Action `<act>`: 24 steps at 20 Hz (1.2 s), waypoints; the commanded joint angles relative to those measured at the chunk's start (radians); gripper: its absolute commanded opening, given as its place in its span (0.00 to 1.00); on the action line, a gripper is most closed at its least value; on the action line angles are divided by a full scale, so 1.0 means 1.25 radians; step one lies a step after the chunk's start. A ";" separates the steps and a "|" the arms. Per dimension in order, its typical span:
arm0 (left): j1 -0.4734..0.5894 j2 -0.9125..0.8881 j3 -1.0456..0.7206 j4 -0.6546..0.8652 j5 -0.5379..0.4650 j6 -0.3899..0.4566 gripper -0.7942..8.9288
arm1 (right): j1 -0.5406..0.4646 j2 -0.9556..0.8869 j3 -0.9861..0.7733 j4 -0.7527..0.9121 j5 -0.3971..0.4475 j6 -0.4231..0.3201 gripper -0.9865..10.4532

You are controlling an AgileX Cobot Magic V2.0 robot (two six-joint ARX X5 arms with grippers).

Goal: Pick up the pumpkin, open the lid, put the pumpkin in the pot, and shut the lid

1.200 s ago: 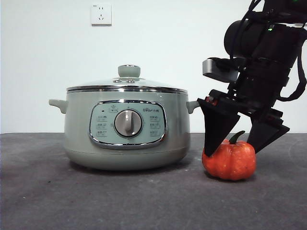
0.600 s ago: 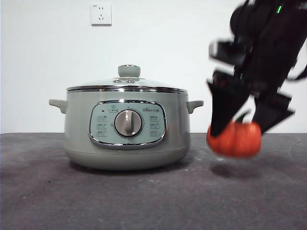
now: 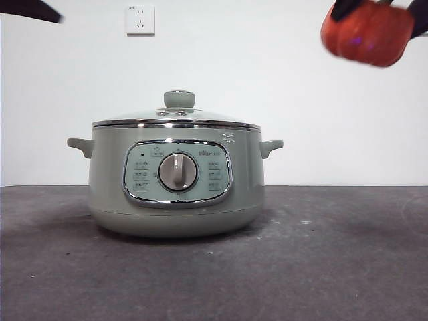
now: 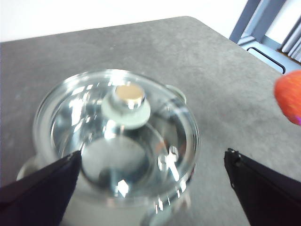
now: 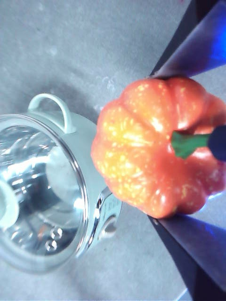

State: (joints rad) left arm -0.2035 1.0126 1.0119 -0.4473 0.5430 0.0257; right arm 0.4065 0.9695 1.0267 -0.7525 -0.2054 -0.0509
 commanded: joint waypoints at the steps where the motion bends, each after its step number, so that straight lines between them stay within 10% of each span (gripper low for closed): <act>1: -0.041 0.107 0.071 0.051 -0.019 0.004 0.89 | 0.001 -0.030 0.001 -0.005 -0.003 0.013 0.08; 10: -0.158 0.451 0.296 0.098 -0.162 0.069 0.89 | 0.001 -0.074 0.001 -0.016 -0.002 0.013 0.08; 24: -0.194 0.546 0.296 0.094 -0.228 0.107 0.84 | 0.001 -0.074 0.001 -0.010 0.002 0.013 0.08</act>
State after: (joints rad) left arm -0.4419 1.6878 1.3804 -0.3309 0.2623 0.1486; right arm 0.4065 0.8795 1.0267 -0.7719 -0.2054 -0.0437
